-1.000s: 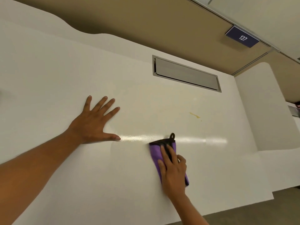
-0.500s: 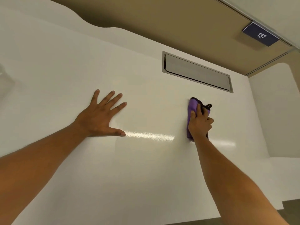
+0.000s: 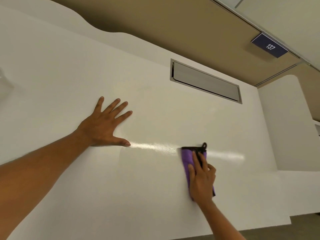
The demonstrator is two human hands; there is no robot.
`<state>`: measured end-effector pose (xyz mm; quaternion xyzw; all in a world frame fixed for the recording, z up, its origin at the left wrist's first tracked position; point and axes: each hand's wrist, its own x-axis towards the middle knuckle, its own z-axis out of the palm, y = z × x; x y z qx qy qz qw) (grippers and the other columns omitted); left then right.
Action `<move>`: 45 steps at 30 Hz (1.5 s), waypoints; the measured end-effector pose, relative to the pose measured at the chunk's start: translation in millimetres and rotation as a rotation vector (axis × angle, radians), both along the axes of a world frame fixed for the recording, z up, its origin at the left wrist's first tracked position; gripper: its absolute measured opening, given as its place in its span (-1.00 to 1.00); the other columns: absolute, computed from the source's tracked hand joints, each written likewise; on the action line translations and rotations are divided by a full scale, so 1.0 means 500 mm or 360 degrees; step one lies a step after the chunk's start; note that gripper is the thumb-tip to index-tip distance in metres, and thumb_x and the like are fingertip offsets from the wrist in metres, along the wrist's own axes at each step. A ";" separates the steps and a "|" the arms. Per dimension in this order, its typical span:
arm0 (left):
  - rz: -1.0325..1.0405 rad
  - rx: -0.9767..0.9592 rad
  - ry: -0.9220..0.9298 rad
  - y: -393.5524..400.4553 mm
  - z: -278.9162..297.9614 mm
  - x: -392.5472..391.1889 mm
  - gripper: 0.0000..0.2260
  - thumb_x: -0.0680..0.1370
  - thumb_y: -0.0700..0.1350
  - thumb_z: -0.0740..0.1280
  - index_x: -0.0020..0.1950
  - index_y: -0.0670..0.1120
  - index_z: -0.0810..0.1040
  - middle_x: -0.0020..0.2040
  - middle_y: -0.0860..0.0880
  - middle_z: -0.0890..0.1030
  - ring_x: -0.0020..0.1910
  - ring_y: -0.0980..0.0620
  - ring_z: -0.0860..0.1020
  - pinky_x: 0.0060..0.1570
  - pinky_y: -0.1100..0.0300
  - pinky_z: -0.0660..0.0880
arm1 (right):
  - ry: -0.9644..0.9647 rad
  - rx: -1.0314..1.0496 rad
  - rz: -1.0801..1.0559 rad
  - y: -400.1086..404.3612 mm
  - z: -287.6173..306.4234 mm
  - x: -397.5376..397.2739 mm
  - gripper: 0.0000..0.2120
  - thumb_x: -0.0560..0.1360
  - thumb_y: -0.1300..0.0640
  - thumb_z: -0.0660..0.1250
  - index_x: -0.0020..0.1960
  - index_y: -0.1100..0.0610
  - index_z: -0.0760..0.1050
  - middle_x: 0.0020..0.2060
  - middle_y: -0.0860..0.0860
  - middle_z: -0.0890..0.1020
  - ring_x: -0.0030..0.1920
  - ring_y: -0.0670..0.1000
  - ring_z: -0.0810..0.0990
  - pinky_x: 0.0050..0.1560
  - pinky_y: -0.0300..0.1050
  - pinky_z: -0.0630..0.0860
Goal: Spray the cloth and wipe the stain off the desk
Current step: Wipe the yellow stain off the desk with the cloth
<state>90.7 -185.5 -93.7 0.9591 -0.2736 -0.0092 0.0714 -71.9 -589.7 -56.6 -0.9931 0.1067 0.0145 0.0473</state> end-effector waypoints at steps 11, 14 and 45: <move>0.0012 0.0020 -0.0024 -0.001 -0.005 -0.003 0.09 0.38 0.73 -0.02 0.75 0.11 0.01 0.78 0.00 -0.04 0.75 -0.07 -0.11 0.63 -0.42 -0.12 | 0.0058 -0.0035 -0.0199 0.121 0.020 0.363 -0.48 0.78 -0.12 0.04 0.71 -0.06 0.13 0.68 0.04 0.21 0.34 0.33 0.40 0.35 0.21 0.43; -0.0004 0.0011 -0.0024 0.001 -0.004 -0.001 0.09 0.38 0.73 -0.01 0.75 0.10 0.01 0.78 -0.01 -0.03 0.76 -0.08 -0.10 0.63 -0.43 -0.11 | 0.0055 -0.0026 0.0048 0.210 0.013 0.306 -0.50 0.78 -0.11 0.08 0.70 -0.10 0.17 0.68 -0.02 0.22 0.32 0.29 0.40 0.32 0.16 0.43; -0.0022 0.0001 -0.0004 0.004 -0.004 0.001 0.10 0.38 0.73 -0.01 0.75 0.11 -0.02 0.78 -0.01 -0.02 0.76 -0.06 -0.11 0.62 -0.45 -0.13 | 0.0076 0.0010 0.0164 0.224 -0.010 -0.079 -0.51 0.75 -0.08 0.18 0.66 -0.12 0.27 0.61 -0.04 0.39 0.27 0.15 0.46 0.20 0.10 0.54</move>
